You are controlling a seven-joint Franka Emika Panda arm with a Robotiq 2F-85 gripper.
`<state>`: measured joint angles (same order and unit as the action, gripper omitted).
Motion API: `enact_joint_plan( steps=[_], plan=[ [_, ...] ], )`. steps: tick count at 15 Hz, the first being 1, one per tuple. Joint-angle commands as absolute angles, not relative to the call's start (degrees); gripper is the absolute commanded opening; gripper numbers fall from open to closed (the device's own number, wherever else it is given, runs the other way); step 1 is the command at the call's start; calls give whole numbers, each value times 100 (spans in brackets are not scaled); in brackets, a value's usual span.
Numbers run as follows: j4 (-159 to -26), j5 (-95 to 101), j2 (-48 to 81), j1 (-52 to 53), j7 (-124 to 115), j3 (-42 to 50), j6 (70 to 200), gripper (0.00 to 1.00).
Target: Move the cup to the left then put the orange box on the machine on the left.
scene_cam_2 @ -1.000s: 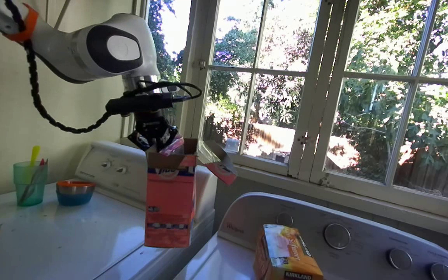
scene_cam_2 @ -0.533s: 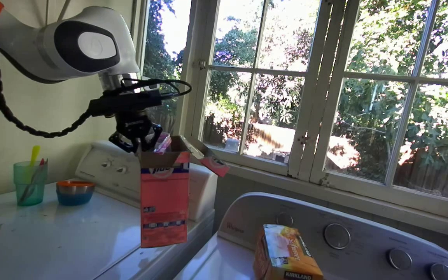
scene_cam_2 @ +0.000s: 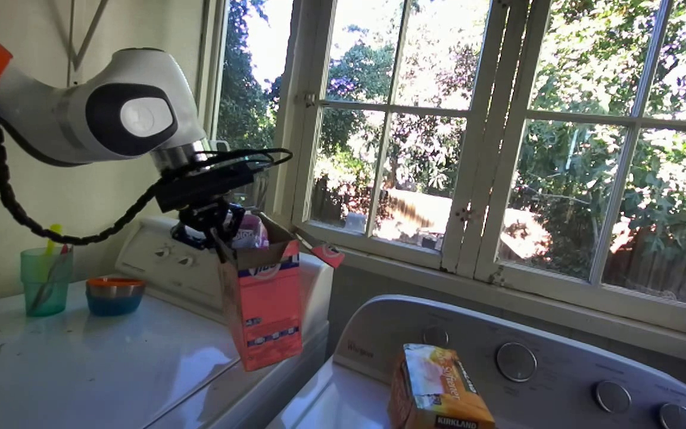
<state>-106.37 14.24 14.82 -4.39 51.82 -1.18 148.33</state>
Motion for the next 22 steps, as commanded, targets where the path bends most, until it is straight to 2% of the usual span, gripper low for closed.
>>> enact_joint_plan(
  steps=[1, 5, 11, 15, 18, 21, 22],
  plan=[
    [-10811, 1465, 1542, -509, 5919, -261, 15731, 1],
    [-10924, 1071, 1604, -755, 7144, -617, 16201, 1],
    [-11083, 173, 1744, -1459, 9356, -1727, 16679, 1],
    [-11056, -549, 2066, -2582, 10894, -3266, 16723, 1],
    [-10882, -1458, 2345, -3459, 11856, -4316, 16188, 1],
    [-11011, -1616, 2107, -3746, 11631, -4339, 15787, 1],
    [-11059, -1880, 1896, -3420, 11606, -3889, 15711, 1]
  ],
)
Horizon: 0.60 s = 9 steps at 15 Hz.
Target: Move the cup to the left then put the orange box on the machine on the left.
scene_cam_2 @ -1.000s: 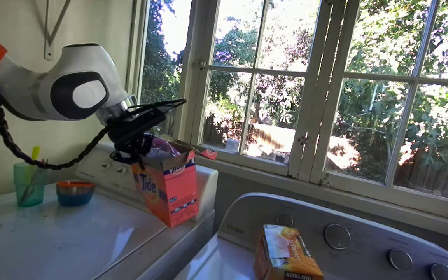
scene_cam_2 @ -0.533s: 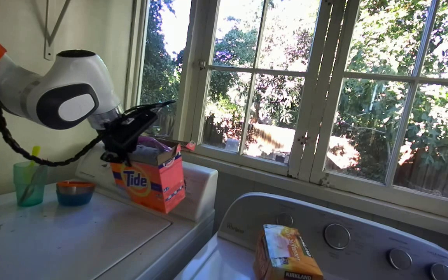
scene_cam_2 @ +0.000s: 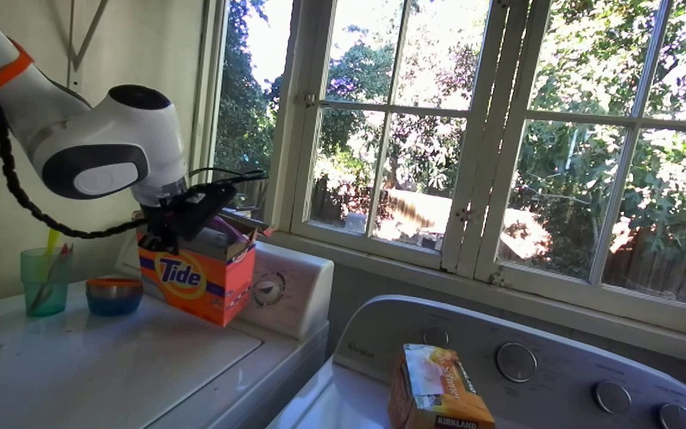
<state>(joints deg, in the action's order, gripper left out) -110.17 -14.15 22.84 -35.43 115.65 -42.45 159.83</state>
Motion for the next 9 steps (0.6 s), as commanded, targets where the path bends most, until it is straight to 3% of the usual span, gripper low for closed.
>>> enact_joint_plan(
  steps=[1, 9],
  plan=[
    [-11146, -1900, 1768, -3310, 11444, -3685, 15733, 1],
    [-11086, -906, 1458, -1298, 10162, -1397, 15440, 1]
  ],
)
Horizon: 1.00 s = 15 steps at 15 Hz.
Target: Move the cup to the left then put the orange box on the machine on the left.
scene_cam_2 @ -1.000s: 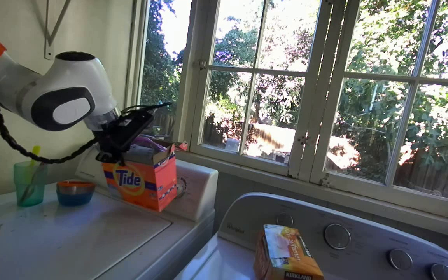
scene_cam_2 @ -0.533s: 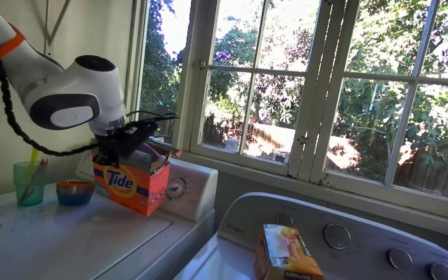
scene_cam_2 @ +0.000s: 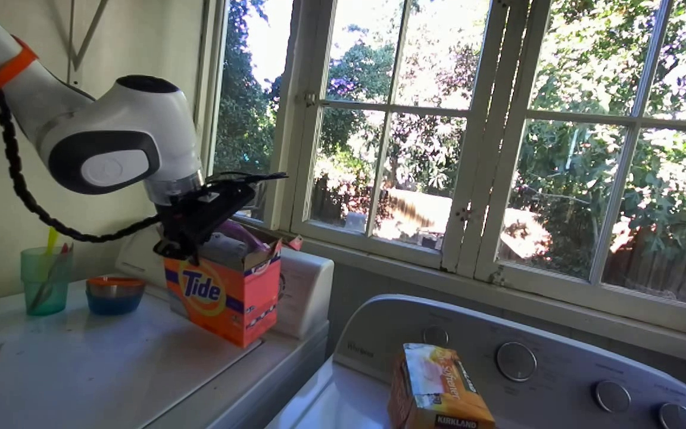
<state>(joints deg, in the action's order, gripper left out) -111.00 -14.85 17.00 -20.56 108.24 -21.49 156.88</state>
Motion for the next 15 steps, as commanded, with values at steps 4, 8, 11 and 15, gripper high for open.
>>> enact_joint_plan(
  steps=[4, 8, 11, 15],
  plan=[
    [-10850, -226, 1581, -692, 9499, -871, 14895, 1],
    [-10567, -203, 1724, -503, 9357, -773, 14339, 30],
    [-10432, -226, 1688, -473, 9264, -713, 14342, 52],
    [-10505, -233, 1424, -505, 9294, -646, 14531, 81]
  ],
)
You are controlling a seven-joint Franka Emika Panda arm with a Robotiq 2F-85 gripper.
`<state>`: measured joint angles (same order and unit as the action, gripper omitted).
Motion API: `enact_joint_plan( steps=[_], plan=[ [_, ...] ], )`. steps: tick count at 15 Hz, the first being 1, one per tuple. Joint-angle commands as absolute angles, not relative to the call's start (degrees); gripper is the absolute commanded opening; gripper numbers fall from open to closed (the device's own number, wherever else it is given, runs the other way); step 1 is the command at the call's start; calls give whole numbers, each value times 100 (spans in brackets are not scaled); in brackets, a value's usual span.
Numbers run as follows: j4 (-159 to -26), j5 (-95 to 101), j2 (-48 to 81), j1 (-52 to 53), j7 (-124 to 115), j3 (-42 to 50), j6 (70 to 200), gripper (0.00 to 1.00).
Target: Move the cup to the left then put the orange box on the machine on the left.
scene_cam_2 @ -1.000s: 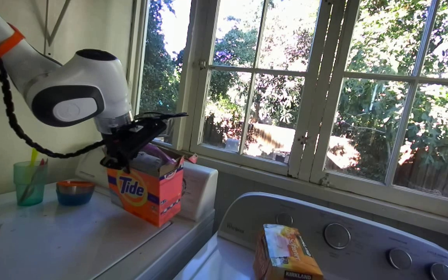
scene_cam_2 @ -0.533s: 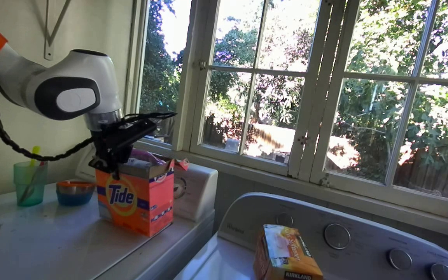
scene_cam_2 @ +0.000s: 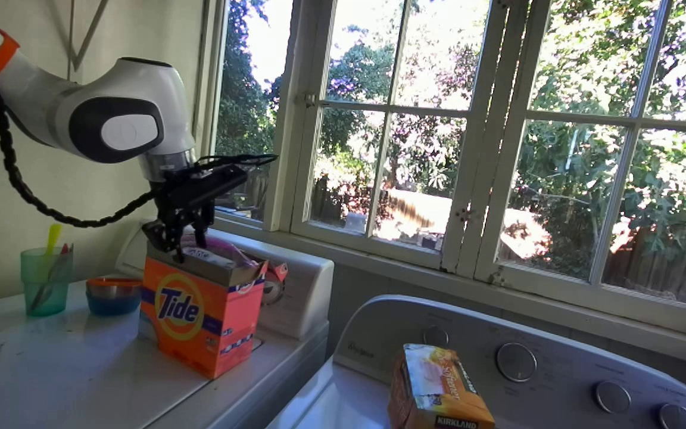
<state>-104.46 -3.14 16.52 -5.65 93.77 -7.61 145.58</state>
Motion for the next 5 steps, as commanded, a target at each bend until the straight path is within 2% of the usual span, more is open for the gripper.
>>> enact_joint_plan(
  steps=[1, 3, 4, 5],
  plan=[
    [-10569, -225, 1325, -500, 9307, -629, 14586, 90],
    [-10413, -327, 1487, -504, 9374, -637, 14567, 100],
    [-10408, -330, 1436, -500, 9374, -628, 14567, 87],
    [-10407, -331, 1430, -499, 9374, -627, 14567, 94]
  ],
)
